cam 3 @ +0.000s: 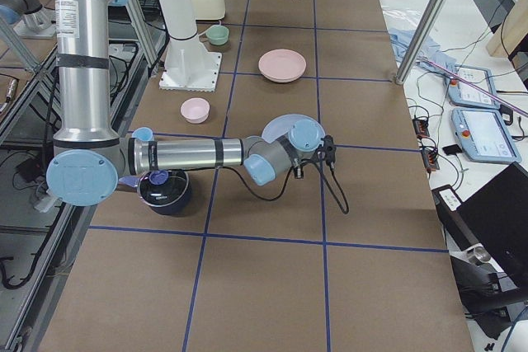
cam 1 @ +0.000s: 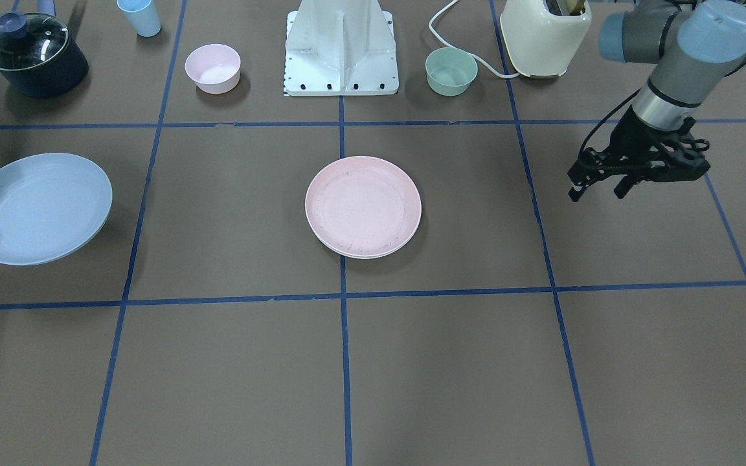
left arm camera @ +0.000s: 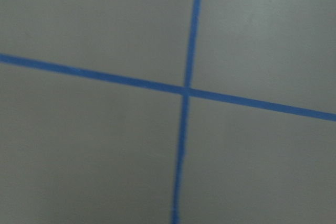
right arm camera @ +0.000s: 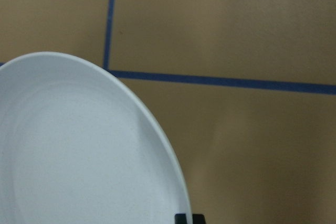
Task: Stack three plates with pink and blue
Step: 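Lift the light blue plate with the right gripper and carry it onto the pink plate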
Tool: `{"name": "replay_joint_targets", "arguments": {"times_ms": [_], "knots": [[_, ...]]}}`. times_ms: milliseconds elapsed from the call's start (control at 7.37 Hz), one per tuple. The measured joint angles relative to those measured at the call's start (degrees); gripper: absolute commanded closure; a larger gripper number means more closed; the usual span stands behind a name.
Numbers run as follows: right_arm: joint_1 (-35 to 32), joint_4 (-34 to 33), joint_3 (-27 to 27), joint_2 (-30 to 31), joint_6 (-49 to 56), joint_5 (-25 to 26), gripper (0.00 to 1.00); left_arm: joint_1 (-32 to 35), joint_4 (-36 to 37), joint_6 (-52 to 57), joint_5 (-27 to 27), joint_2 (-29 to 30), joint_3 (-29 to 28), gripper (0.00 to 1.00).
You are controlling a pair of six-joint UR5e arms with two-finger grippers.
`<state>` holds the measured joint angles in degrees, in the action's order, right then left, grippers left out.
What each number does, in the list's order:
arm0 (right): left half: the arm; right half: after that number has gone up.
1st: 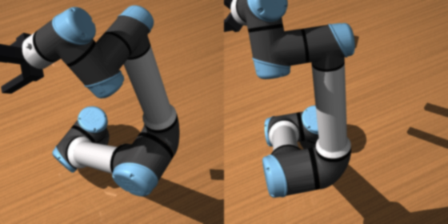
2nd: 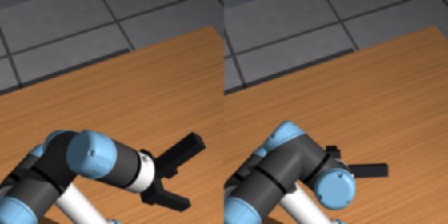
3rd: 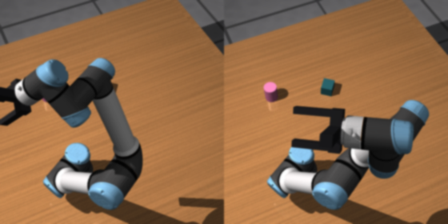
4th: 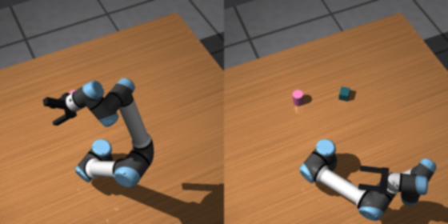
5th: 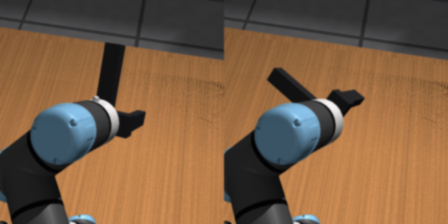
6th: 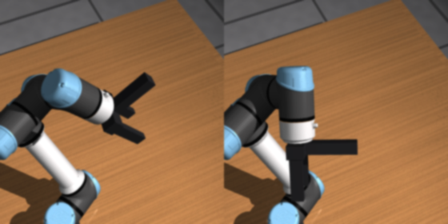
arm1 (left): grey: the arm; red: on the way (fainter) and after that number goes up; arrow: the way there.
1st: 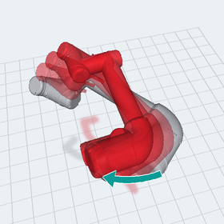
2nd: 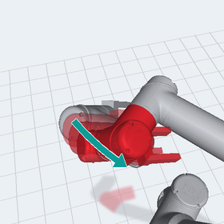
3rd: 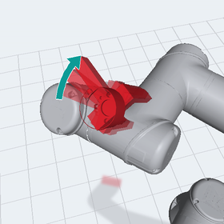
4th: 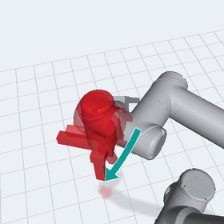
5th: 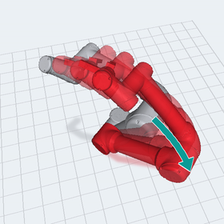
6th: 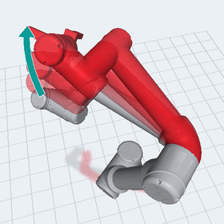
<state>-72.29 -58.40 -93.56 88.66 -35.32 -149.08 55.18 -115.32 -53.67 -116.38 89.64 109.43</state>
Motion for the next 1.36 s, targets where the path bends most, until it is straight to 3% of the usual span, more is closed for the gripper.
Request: {"name": "replay_joint_targets", "arguments": {"times_ms": [407,814,1086,1357], "knots": [[7.1,0.1,-1.4,-11.5,-18.0,0.9,1.0,7.8,0.0,18.4,-0.2,-2.4,-4.1,0.0],[22.2,0.0,-3.5,-21.0,-36.1,14.2,1.0,12.2,-0.2,27.6,-0.5,-2.6,-7.4,0.0],[30.8,-0.4,-3.8,-23.9,-41.3,22.9,1.0,12.6,-0.1,28.3,-0.7,-2.6,-7.7,0.0],[36.4,-0.7,-3.1,-25.6,-42.5,28.1,1.0,12.7,-0.2,28.4,-0.8,-2.6,-7.9,0.0]]}}
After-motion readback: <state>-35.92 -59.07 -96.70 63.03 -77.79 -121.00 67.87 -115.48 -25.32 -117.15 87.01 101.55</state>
